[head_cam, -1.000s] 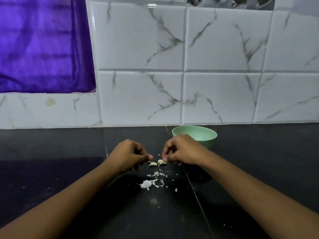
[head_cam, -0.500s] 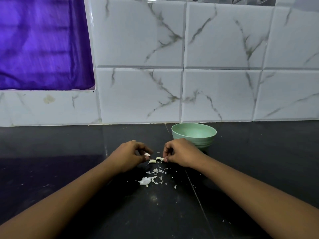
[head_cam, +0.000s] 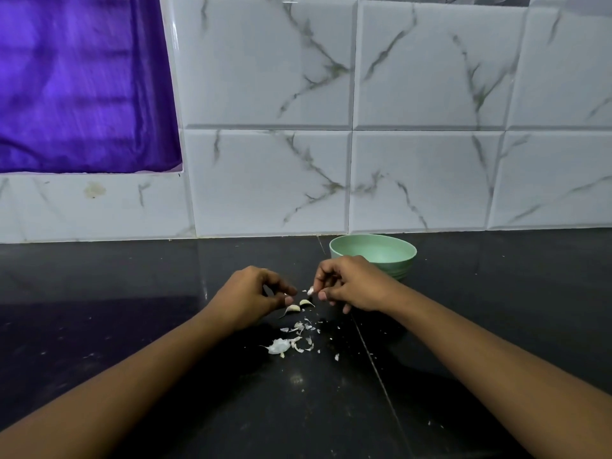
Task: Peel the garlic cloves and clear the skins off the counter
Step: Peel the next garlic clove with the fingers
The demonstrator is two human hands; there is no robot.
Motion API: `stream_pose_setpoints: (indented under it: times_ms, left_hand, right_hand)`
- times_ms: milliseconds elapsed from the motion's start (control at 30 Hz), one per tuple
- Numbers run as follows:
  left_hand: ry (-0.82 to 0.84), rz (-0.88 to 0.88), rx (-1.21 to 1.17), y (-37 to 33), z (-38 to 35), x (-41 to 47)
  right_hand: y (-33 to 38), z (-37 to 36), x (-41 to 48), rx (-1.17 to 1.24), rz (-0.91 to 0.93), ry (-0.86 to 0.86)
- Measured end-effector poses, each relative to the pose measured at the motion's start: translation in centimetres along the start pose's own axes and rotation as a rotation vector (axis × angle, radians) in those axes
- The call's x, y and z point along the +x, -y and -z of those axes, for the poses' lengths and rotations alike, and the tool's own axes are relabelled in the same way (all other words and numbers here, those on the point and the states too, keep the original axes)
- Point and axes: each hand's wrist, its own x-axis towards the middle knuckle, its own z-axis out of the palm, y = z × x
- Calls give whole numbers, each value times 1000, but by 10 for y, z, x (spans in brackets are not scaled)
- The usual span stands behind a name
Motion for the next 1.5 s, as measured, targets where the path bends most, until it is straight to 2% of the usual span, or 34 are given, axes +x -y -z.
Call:
stream_pose_setpoints:
  times_ms: [233,433,700,767,900,1033,1100,1233,1500]
  left_hand:
    - [7,43,33,6,0,3]
    - [45,108,183,9,-3,4]
    - [-6,107,234,2,-9,4]
    - [-10,99,238,3,-9,5]
    - [-81,109,142,7,-6,6]
    - [-128,63,-87,8,-1,3]
    - [-140,41,-178,4,-1,0]
    - [-155,27,-263,-6,-2,-5]
    - [-234,-52,-237,-16,-1,-9]
  right_hand:
    - [-10,-12,10,-246,11,-124]
    - [-13,-28,18,-474,80,-51]
    - [-10,-18,16,-509,69,-155]
    - [-10,-16,15,-423,54,-176]
    - [-6,-13,10,70,-45,-184]
    - [3,-11,3,507,-89,-115]
    - [7,-10,0,635,-102,-106]
    - [11,-12,-2,694,-86,-117]
    - [16,-14,-1,724,-67,-175]
